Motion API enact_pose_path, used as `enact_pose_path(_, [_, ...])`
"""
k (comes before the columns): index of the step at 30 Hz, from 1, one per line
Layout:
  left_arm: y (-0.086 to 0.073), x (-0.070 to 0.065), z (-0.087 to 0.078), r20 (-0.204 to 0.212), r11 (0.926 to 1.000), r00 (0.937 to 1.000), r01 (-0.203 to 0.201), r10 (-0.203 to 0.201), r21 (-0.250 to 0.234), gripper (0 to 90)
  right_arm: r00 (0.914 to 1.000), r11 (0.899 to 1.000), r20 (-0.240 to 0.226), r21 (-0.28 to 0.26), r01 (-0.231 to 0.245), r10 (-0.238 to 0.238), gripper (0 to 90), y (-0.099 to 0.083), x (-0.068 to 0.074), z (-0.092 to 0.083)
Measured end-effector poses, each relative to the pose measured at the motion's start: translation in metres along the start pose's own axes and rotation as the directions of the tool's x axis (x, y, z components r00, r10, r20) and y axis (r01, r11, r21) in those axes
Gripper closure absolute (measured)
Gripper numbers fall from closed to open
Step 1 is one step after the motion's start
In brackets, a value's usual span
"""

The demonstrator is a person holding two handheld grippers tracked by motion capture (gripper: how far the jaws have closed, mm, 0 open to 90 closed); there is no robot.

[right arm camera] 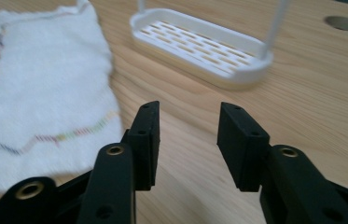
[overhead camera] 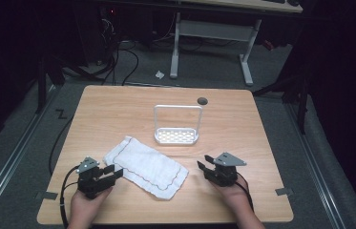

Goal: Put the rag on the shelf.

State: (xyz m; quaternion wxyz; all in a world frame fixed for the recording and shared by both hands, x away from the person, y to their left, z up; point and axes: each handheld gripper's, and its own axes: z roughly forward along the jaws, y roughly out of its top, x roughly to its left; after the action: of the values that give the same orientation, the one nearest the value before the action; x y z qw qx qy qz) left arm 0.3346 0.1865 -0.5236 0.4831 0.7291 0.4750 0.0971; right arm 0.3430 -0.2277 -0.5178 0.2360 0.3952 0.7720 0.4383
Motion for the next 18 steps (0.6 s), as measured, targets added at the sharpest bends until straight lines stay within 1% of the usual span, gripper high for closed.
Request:
enact_pose_path(1, [0.001,-0.007,0.005,0.013,0.9999,0.9999,-0.008,0.008,0.007,55.8,0.9994,1.000,-0.031,0.016,-0.017,0.017,63.4,0.007,0.005,0.007])
enact_pose_path(2, [0.002,-0.014,0.009,0.022,0.9992,0.9993,-0.030,0.029,0.025,65.1,0.9976,0.999,-0.067,0.038,0.020,-0.017,68.5,0.020,0.018,0.022])
enact_pose_path(3, [0.003,-0.021,0.014,0.036,0.9985,0.9986,-0.041,0.039,0.038,65.1,0.9976,0.999,-0.067,0.038,0.020,-0.017,68.5,0.020,0.018,0.022])
enact_pose_path(5, [0.002,-0.033,0.026,0.051,0.9970,0.9975,-0.051,0.048,0.058,70.3,0.9938,0.996,-0.108,0.076,0.036,-0.028,72.2,0.032,0.029,0.040])
enact_pose_path(6, [0.001,-0.037,0.032,0.054,0.9950,0.9966,-0.066,0.062,0.074,71.5,0.9929,0.994,-0.117,0.108,0.033,-0.021,75.9,0.036,0.034,0.049])
enact_pose_path(7, [0.000,-0.041,0.037,0.042,0.9921,0.9958,-0.084,0.081,0.093,73.0,0.9922,0.991,-0.122,0.127,0.042,-0.026,79.4,0.038,0.037,0.057])
enact_pose_path(8, [-0.002,-0.042,0.041,0.028,0.9889,0.9949,-0.099,0.097,0.111,74.7,0.9922,0.987,-0.120,0.152,0.052,-0.033,81.1,0.037,0.040,0.064])
enact_pose_path(9, [-0.003,-0.043,0.043,0.026,0.9861,0.9938,-0.111,0.108,0.124,75.7,0.9923,0.982,-0.114,0.178,0.067,-0.047,83.2,0.036,0.041,0.071])
enact_pose_path(10, [-0.003,-0.043,0.044,0.025,0.9848,0.9933,-0.115,0.113,0.130,76.1,0.9921,0.977,-0.118,0.203,0.067,-0.043,85.4,0.033,0.042,0.077])
enact_pose_path(11, [-0.004,-0.043,0.044,0.024,0.9837,0.9927,-0.120,0.118,0.134,76.1,0.9912,0.976,-0.128,0.209,0.061,-0.034,86.3,0.030,0.042,0.079])
enact_pose_path(12, [-0.004,-0.042,0.044,0.025,0.9839,0.9928,-0.119,0.117,0.133,76.2,0.9907,0.979,-0.133,0.197,0.051,-0.025,86.8,0.027,0.041,0.078])
enact_pose_path(14, [-0.005,-0.041,0.044,0.031,0.9835,0.9932,-0.116,0.113,0.139,76.2,0.9892,0.980,-0.146,0.197,0.040,-0.011,87.6,0.025,0.040,0.074])
enact_pose_path(15, [-0.005,-0.041,0.044,0.033,0.9843,0.9937,-0.111,0.107,0.137,76.2,0.9891,0.978,-0.147,0.203,0.046,-0.016,87.8,0.024,0.042,0.071])
enact_pose_path(18, [-0.006,-0.042,0.044,0.036,0.9831,0.9928,-0.118,0.114,0.140,76.1,0.9877,0.977,-0.154,0.205,0.062,-0.031,87.9,0.017,0.046,0.060])
